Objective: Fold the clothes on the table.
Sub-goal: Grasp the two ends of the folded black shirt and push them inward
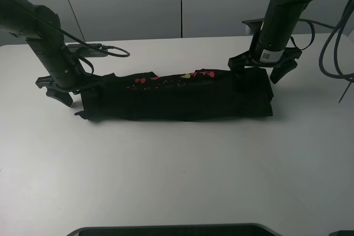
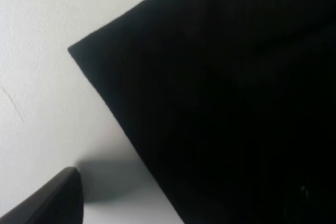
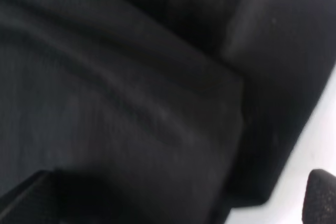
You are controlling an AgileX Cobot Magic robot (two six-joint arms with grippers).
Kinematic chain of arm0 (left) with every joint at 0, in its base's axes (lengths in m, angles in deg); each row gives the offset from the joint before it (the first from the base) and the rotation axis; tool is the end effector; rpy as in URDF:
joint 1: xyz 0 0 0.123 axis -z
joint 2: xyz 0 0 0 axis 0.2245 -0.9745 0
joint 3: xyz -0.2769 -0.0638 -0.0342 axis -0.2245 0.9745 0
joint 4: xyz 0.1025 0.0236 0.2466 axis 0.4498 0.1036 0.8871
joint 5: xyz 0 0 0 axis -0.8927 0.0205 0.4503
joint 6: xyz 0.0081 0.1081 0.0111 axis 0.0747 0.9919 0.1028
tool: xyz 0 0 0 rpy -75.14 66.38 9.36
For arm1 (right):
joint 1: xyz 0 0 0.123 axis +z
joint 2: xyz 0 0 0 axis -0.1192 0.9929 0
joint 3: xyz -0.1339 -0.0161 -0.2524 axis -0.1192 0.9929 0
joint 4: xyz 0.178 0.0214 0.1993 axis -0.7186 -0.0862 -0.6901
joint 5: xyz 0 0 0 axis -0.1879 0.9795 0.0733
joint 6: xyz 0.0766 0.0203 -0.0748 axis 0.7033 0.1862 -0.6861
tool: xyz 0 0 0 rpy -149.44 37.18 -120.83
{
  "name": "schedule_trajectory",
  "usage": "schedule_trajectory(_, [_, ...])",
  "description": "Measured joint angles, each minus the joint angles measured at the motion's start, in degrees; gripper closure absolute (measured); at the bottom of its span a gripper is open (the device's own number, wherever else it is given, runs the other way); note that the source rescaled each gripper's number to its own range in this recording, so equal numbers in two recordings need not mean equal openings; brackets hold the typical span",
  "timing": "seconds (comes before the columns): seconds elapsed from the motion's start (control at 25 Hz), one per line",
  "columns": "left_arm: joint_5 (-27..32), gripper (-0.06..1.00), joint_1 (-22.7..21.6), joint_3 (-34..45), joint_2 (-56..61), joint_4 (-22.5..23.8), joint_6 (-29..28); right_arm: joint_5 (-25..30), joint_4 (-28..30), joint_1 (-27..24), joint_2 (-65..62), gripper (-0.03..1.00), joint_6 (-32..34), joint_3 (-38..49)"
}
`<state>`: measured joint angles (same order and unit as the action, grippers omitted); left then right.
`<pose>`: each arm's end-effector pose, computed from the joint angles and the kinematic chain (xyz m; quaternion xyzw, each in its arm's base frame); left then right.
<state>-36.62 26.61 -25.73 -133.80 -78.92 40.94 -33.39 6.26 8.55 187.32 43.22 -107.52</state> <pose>0.3705 -0.0920 0.0666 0.0308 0.9988 -0.0167 0.0341 0.3798 0.1039 0.1060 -0.1050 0.9945 -0.0032 0.0003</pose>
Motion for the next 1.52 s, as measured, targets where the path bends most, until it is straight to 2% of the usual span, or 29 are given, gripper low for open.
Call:
schedule_trajectory(0.28, [0.0, -0.05, 0.0, 0.0, 0.0, 0.0, 0.0, -4.2, 0.5, 0.0, 2.8, -0.03, 0.0, -0.1])
schedule_trajectory(0.92, [0.0, -0.05, 0.0, 0.0, 0.0, 0.0, 0.0, -5.0, 2.0, 0.0, 5.9, -0.03, 0.7, -0.1])
schedule_trajectory(1.16, [0.0, -0.05, 0.0, 0.0, -0.1, 0.0, 0.0, -6.7, 0.2, -0.2, 5.9, -0.02, 0.3, 1.4])
schedule_trajectory(1.2, [0.0, -0.05, 0.0, 0.0, -0.1, 0.0, 0.0, -6.9, -0.1, -0.4, 5.9, 0.03, 0.2, 1.5])
schedule_trajectory(1.28, [0.0, -0.04, 0.0, 0.0, -0.1, 0.0, 0.0, -7.1, -1.0, -0.4, 5.9, 0.19, 0.0, 1.7])
schedule_trajectory(1.48, [0.0, -0.04, 0.0, 0.0, -0.1, 0.0, 0.0, -7.4, -5.0, 0.2, 6.0, 0.82, 0.0, 1.8])
schedule_trajectory(1.52, [0.0, -0.04, 0.0, 0.0, -0.1, 0.0, 0.0, -7.6, -5.1, 0.2, 6.0, 0.83, -0.1, 1.8])
